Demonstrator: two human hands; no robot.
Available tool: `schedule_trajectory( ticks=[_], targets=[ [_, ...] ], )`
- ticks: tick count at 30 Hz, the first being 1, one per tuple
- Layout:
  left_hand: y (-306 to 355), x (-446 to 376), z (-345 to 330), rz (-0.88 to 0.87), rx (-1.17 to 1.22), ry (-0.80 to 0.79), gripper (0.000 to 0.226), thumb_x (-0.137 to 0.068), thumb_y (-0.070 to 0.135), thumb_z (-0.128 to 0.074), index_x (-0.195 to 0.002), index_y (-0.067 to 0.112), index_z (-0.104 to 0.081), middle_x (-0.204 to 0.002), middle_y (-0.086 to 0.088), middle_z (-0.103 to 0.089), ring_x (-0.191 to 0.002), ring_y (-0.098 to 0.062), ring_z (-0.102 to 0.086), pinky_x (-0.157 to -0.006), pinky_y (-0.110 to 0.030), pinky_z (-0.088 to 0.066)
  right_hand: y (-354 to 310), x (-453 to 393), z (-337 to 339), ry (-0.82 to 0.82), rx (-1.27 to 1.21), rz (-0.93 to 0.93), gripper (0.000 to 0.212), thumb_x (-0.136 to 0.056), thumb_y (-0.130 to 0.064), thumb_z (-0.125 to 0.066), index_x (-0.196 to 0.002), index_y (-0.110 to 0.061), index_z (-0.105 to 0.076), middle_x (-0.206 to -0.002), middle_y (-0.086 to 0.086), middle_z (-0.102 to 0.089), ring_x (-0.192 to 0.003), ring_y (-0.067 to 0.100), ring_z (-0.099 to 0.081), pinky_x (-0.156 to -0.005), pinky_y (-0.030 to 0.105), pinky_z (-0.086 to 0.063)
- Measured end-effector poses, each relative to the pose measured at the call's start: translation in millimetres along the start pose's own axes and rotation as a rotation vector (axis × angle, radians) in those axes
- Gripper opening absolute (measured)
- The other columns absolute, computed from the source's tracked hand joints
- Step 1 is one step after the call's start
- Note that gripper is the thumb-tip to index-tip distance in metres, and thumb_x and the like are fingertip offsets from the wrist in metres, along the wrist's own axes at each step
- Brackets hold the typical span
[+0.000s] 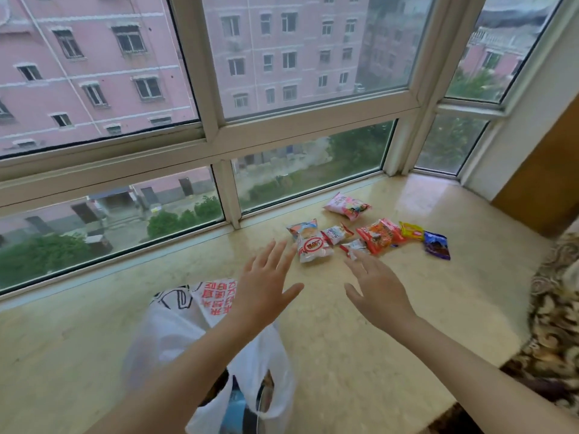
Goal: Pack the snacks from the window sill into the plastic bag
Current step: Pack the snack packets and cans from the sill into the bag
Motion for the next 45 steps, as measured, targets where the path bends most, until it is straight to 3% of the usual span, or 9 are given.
schedule_trajectory(
  ticks=[5,11,22,28,31,33,37,40,45],
  targets=[
    [49,-46,-51,0.037,0.054,-0.071,0.078,-0.091,0.063,-0.038,-0.152,0.034,0.002,-0.161,0.007,0.002,-0.148,-0.016,0.000,-0.115,-0.036,-0.013,68,-5,-25,-0.071,0.091,-0.039,0.055,-0.075,-0.034,-0.070,-0.126,-0.015,-0.059,-0.133,0.012,-0.055,-0.118,0.030,-0.056,-0.092,0.047,-0.049],
    [61,-98,-129,0.141,0.052,-0.180,0.085,-0.088,0.068,-0.037,-0.148,0.038,0.016,-0.161,0.006,0.008,-0.148,-0.019,0.003,-0.116,-0.040,-0.017,125,-38,-71,-0.100,0.160,-0.009,0.066,-0.065,-0.038,-0.081,-0.124,-0.016,-0.063,-0.133,0.012,-0.057,-0.116,0.030,-0.059,-0.091,0.051,-0.049],
    [53,-248,-295,0.074,0.056,-0.255,0.081,-0.091,0.060,-0.041,-0.151,0.035,0.008,-0.161,0.002,0.005,-0.148,-0.020,0.003,-0.118,-0.042,-0.012,211,-144,-248,-0.191,0.214,-0.019,0.070,-0.055,-0.029,-0.085,-0.119,-0.009,-0.065,-0.127,0.018,-0.060,-0.115,0.035,-0.059,-0.086,0.054,-0.051],
    [44,-342,-374,-0.013,0.019,-0.217,0.065,-0.098,0.042,-0.039,-0.152,0.034,-0.004,-0.161,-0.004,-0.002,-0.148,-0.024,-0.003,-0.117,-0.043,-0.013,254,-197,-326,-0.188,0.226,0.040,0.083,-0.052,-0.014,-0.081,-0.131,-0.013,-0.057,-0.140,0.018,-0.050,-0.122,0.036,-0.053,-0.095,0.055,-0.046],
    [39,-374,-401,-0.054,-0.026,-0.218,0.063,-0.098,0.037,-0.039,-0.151,0.037,-0.006,-0.161,-0.006,-0.004,-0.147,-0.027,-0.006,-0.115,-0.044,-0.016,270,-216,-344,-0.178,0.265,0.135,0.087,-0.072,-0.023,-0.071,-0.149,-0.023,-0.030,-0.155,0.011,-0.028,-0.141,0.031,-0.030,-0.111,0.051,-0.027],
    [35,-389,-415,-0.062,-0.066,-0.243,0.064,-0.097,0.041,-0.040,-0.151,0.039,-0.006,-0.160,-0.010,-0.005,-0.147,-0.030,-0.007,-0.114,-0.043,-0.017,278,-228,-348,-0.168,0.256,0.214,0.089,-0.075,-0.033,-0.070,-0.151,-0.028,-0.023,-0.157,0.009,-0.023,-0.143,0.030,-0.025,-0.113,0.051,-0.021],
    [29,-405,-427,-0.051,-0.073,-0.272,0.070,-0.093,0.050,-0.046,-0.150,0.043,-0.007,-0.155,-0.014,-0.021,-0.141,-0.033,-0.024,-0.109,-0.043,-0.027,280,-244,-347,-0.154,0.275,0.401,0.089,-0.067,-0.045,-0.077,-0.145,-0.028,-0.038,-0.143,0.013,-0.047,-0.133,0.034,-0.043,-0.107,0.054,-0.031],
    [30,-406,-424,-0.022,-0.052,-0.247,0.067,-0.092,0.045,-0.049,-0.149,0.042,-0.015,-0.136,-0.014,-0.043,-0.119,-0.033,-0.046,-0.096,-0.042,-0.038,280,-245,-351,-0.160,0.284,0.444,0.087,-0.068,-0.044,-0.077,-0.144,-0.029,-0.037,-0.131,0.015,-0.056,-0.129,0.035,-0.047,-0.107,0.058,-0.033],
    [31,-381,-413,0.005,-0.033,-0.153,0.057,-0.095,0.039,-0.045,-0.148,0.042,-0.022,-0.130,-0.011,-0.048,-0.111,-0.030,-0.050,-0.091,-0.038,-0.038,265,-222,-341,-0.145,0.278,0.396,0.077,-0.061,-0.039,-0.083,-0.132,-0.029,-0.055,-0.107,0.014,-0.063,-0.097,0.034,-0.064,-0.093,0.056,-0.045]
  ],
)
Point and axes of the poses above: each hand's wrist, its own x-axis away from the middle knuckle, its own z-axis out of the back of the hand, y = z × x, the point moved 4 cm from there along -x, towards the middle knuckle
